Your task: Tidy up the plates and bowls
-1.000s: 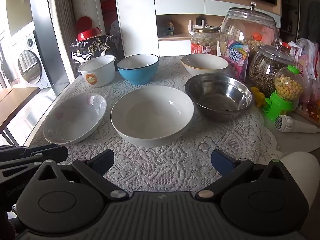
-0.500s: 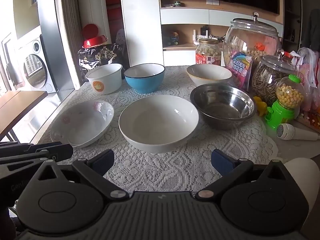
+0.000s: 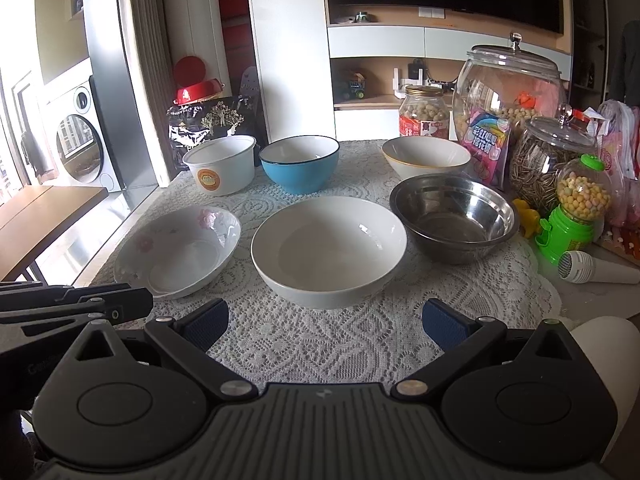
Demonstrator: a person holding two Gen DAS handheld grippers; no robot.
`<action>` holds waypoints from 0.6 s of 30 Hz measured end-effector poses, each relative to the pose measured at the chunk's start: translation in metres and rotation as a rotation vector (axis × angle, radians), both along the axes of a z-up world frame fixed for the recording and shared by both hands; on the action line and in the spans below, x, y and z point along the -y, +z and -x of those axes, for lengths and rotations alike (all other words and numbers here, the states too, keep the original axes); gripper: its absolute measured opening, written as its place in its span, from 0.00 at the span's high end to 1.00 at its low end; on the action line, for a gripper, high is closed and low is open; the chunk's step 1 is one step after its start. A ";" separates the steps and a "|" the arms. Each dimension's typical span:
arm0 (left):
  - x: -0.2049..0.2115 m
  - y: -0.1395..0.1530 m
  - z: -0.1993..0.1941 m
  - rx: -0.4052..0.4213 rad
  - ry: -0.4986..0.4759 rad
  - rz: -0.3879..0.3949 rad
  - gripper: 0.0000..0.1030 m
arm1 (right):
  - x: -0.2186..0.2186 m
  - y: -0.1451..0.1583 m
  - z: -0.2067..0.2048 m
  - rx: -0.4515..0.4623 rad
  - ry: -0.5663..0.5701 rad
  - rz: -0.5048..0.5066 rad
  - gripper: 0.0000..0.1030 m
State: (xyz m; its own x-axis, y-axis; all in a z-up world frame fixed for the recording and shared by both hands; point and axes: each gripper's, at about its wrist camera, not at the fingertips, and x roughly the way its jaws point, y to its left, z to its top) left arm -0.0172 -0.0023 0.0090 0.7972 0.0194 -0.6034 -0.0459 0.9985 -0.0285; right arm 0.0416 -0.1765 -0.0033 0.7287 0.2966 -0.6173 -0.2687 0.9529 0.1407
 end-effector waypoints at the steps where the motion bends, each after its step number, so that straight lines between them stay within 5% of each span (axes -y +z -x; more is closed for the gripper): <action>1: 0.000 0.000 0.000 0.000 0.000 -0.001 0.85 | 0.000 0.000 0.000 0.001 0.000 0.000 0.00; 18: -0.002 0.002 0.001 -0.001 0.000 -0.001 0.85 | -0.001 0.000 0.002 -0.003 0.001 -0.006 0.00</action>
